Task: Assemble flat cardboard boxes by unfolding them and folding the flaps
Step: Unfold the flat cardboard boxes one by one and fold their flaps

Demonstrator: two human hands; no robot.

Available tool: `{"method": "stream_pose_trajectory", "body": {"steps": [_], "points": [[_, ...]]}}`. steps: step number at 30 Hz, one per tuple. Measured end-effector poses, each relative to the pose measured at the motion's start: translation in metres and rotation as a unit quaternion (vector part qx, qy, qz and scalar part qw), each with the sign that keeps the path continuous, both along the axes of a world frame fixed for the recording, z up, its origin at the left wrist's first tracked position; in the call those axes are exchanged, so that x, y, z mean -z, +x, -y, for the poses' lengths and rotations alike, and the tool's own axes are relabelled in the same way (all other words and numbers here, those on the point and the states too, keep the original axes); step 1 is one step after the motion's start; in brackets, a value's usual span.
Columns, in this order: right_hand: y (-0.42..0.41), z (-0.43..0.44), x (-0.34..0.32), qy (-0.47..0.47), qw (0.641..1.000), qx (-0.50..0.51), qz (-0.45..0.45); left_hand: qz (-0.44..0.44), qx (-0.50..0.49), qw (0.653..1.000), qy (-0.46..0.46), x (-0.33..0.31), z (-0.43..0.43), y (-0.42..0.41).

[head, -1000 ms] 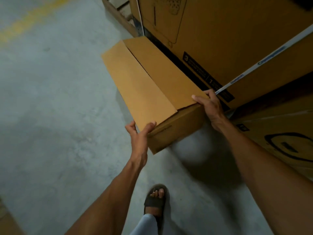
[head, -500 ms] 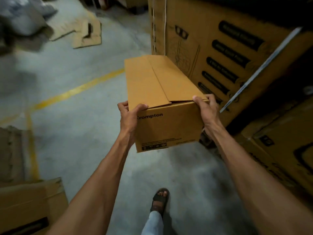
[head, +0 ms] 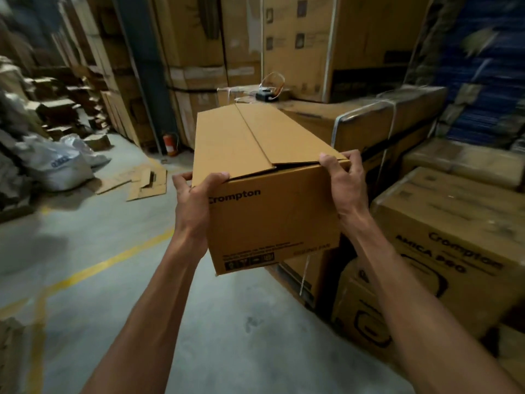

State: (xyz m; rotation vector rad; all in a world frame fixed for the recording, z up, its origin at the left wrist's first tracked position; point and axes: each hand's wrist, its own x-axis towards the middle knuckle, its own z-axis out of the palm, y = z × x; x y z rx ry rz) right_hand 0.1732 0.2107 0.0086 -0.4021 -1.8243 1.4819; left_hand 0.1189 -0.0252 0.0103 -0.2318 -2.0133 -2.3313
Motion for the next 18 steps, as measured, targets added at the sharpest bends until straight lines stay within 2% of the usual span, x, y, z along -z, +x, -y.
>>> {"method": "stream_pose_trajectory", "body": {"steps": [9,18], "points": [[0.100,-0.020,-0.042,-0.005,0.993,0.110,-0.036,-0.029,0.097,0.995,0.013,-0.052,-0.037,0.066],[0.196,-0.077,-0.056,-0.025,0.967,0.232,-0.097,-0.063,0.217,0.974,0.013,-0.080,-0.111,0.113]]}}
